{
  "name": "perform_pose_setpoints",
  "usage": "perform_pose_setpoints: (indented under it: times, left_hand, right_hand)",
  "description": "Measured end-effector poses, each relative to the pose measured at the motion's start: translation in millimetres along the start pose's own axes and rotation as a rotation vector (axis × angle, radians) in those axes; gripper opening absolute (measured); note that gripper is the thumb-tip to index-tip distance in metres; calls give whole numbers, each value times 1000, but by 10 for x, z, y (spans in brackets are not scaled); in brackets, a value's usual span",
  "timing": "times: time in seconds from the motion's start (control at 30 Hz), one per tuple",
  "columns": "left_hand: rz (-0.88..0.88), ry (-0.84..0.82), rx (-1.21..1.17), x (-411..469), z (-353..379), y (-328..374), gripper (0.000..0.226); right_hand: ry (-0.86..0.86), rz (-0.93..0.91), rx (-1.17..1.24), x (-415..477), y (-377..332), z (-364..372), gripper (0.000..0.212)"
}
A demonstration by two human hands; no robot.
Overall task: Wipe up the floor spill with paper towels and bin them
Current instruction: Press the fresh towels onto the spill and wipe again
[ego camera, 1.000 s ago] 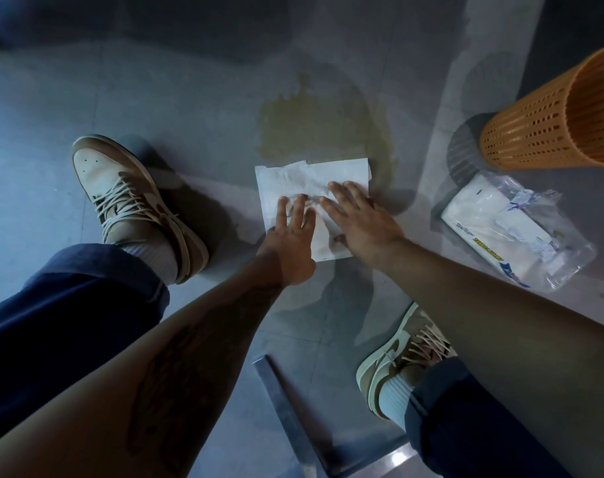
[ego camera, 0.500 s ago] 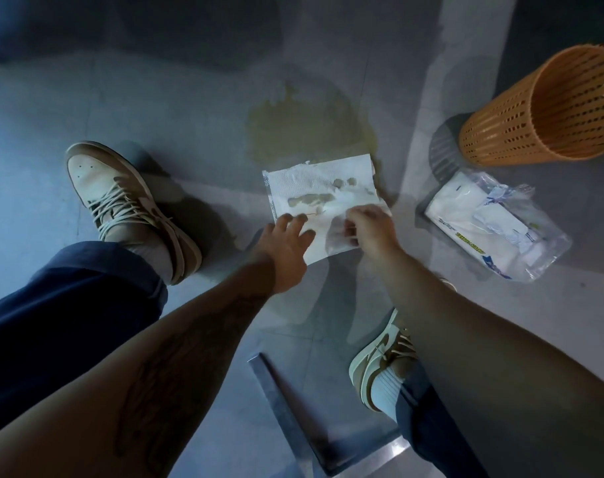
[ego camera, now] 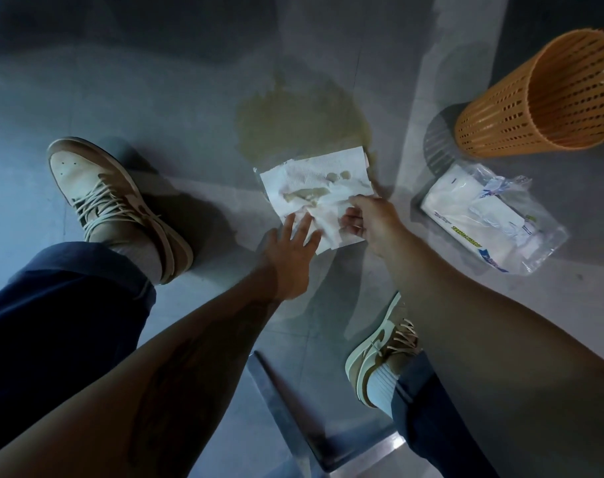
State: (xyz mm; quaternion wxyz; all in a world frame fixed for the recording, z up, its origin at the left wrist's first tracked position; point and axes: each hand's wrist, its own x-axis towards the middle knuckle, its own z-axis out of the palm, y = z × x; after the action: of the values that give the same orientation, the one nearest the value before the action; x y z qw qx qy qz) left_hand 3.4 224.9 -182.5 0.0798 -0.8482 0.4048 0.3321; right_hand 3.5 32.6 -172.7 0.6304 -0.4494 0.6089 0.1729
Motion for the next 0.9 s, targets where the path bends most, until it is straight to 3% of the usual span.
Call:
perform_pose_setpoints:
  times: [0.07, 0.2, 0.27, 0.37, 0.53, 0.63, 0.77, 0.83, 0.9]
  left_hand:
    - [59, -20, 1, 102, -97, -29, 78]
    - [61, -52, 28, 116, -205, -110, 77]
    - [52, -45, 18, 96, -185, -165, 74]
    - [9, -68, -6, 54, -178, -243, 72]
    - [-44, -13, -22, -33, -255, -319, 56]
    - [-41, 8, 18, -30, -304, -343, 51]
    - [-53, 159, -41, 27, -359, -345, 53]
    - [-48, 210, -71, 123, -372, -358, 66]
    - [-52, 140, -46, 237, -360, -370, 82]
  right_hand:
    - [81, -146, -256, 38, 62, 1, 27]
    - [210, -690, -984, 19, 183, -3, 45]
    - [192, -777, -1173, -1, 230, 30, 52]
    - [207, -784, -1238, -3, 282, 76, 51]
    - [259, -920, -1270, -108, 213, 71, 30]
    - [296, -1045, -1259, -117, 165, 117, 46]
    - [77, -851, -1498, -25, 156, 144, 81]
    - [90, -857, -1579, 14, 154, 162, 81]
    - [123, -891, -1601, 34, 158, 175, 73]
